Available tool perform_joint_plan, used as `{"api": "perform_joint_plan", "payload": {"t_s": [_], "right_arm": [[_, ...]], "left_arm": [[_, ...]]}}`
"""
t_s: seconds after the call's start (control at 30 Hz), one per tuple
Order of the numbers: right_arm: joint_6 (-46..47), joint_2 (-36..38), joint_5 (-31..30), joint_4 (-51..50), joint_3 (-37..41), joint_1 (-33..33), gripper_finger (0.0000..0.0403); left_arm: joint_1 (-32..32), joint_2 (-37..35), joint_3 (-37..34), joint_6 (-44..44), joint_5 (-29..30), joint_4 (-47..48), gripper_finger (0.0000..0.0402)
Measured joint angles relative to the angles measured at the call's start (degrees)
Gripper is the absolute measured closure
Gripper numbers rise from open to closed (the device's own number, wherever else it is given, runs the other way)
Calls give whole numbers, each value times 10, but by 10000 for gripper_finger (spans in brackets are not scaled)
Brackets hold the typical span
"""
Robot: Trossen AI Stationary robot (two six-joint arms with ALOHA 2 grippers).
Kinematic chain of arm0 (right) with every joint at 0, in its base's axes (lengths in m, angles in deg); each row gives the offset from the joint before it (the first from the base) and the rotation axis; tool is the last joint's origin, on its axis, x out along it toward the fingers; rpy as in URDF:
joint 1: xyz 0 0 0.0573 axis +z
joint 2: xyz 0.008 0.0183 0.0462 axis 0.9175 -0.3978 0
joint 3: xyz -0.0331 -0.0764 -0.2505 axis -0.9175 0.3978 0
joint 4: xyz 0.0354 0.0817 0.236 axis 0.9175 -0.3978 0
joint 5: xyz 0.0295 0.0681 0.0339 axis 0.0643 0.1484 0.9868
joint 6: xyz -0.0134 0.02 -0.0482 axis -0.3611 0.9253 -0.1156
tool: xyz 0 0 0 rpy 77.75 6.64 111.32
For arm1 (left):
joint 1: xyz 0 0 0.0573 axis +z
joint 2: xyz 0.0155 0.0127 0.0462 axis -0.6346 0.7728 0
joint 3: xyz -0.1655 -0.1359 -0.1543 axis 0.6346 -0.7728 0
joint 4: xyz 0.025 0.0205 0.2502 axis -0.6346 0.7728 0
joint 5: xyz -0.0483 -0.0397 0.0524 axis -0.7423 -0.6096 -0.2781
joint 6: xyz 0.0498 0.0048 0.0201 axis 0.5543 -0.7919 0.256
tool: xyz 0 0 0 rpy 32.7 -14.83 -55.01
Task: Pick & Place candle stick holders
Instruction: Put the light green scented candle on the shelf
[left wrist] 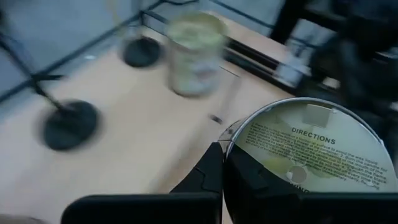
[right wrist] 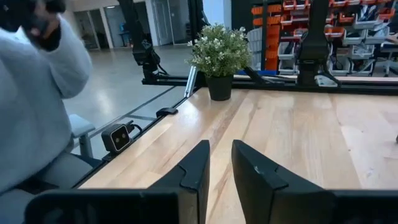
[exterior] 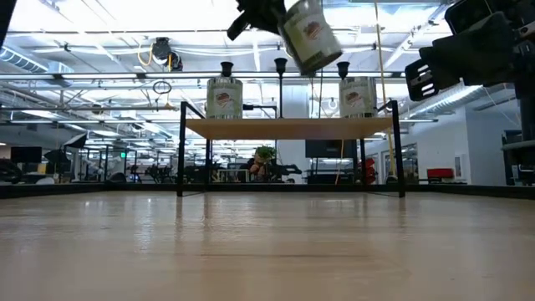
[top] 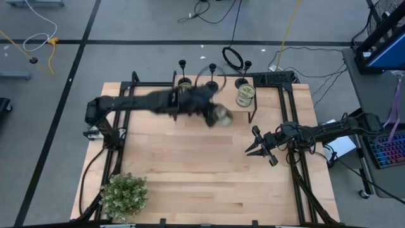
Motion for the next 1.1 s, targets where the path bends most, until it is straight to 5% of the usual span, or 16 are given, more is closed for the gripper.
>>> {"api": "perform_joint_plan", "payload": {"t_s": [0.23, 0.9, 1.1], "right_arm": [[-2, 0, 0, -5, 0, 0, 344], [2, 0, 0, -26, 0, 0, 344], [2, 0, 0, -26, 0, 0, 344]], "left_arm": [[78, 65, 131, 85, 5, 111, 400], [143, 123, 140, 76, 23, 135, 399], [149, 123, 141, 88, -16, 131, 379]]}}
